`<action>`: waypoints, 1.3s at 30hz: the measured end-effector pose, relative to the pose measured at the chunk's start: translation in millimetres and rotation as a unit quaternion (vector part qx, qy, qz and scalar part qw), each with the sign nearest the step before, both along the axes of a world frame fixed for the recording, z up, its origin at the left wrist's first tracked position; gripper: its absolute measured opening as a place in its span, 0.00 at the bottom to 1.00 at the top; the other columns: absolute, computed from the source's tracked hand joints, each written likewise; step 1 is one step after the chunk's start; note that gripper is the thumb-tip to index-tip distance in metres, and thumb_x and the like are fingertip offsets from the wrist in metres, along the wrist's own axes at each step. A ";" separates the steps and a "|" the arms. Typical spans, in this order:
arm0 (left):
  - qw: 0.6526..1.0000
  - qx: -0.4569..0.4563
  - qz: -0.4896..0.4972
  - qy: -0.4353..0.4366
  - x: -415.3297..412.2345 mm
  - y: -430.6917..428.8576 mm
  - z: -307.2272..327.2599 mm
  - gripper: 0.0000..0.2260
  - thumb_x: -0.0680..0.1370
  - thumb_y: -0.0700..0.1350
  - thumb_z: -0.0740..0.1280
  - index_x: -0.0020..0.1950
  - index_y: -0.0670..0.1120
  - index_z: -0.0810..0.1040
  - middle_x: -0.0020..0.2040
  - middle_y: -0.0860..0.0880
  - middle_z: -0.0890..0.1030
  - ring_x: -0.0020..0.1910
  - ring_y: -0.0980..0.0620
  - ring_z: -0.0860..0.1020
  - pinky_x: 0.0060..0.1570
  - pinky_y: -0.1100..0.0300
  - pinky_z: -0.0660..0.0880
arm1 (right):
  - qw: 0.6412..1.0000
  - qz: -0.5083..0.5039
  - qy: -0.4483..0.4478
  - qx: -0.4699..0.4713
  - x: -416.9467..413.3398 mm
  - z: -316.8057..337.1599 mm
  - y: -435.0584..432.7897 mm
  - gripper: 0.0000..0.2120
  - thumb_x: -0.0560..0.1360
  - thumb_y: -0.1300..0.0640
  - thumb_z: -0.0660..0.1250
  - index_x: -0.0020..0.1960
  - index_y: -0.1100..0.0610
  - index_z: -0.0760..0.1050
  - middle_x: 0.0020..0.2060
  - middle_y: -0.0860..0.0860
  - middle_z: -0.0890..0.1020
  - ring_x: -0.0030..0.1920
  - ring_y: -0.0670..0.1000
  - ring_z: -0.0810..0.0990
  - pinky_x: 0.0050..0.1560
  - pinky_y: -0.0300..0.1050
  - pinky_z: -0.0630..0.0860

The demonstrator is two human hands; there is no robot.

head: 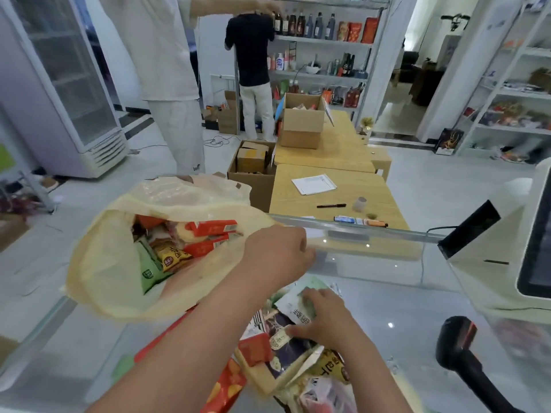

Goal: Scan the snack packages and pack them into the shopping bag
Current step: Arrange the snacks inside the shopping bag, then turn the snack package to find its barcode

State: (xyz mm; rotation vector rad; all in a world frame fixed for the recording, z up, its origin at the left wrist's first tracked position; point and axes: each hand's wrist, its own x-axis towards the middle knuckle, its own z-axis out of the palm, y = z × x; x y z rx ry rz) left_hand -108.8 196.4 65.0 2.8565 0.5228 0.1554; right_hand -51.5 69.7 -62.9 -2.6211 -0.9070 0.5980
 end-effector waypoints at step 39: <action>0.612 -0.778 -0.111 -0.087 29.4 -26.2 -17.1 0.16 0.75 0.41 0.71 0.62 0.41 0.78 0.56 0.40 0.82 0.54 0.40 0.81 0.54 0.44 0.78 | 0.763 -0.338 0.124 0.537 -38.0 121.1 -61.3 0.06 0.76 0.62 0.67 0.52 0.59 0.79 0.42 0.53 0.85 0.43 0.54 0.84 0.42 0.43 0.82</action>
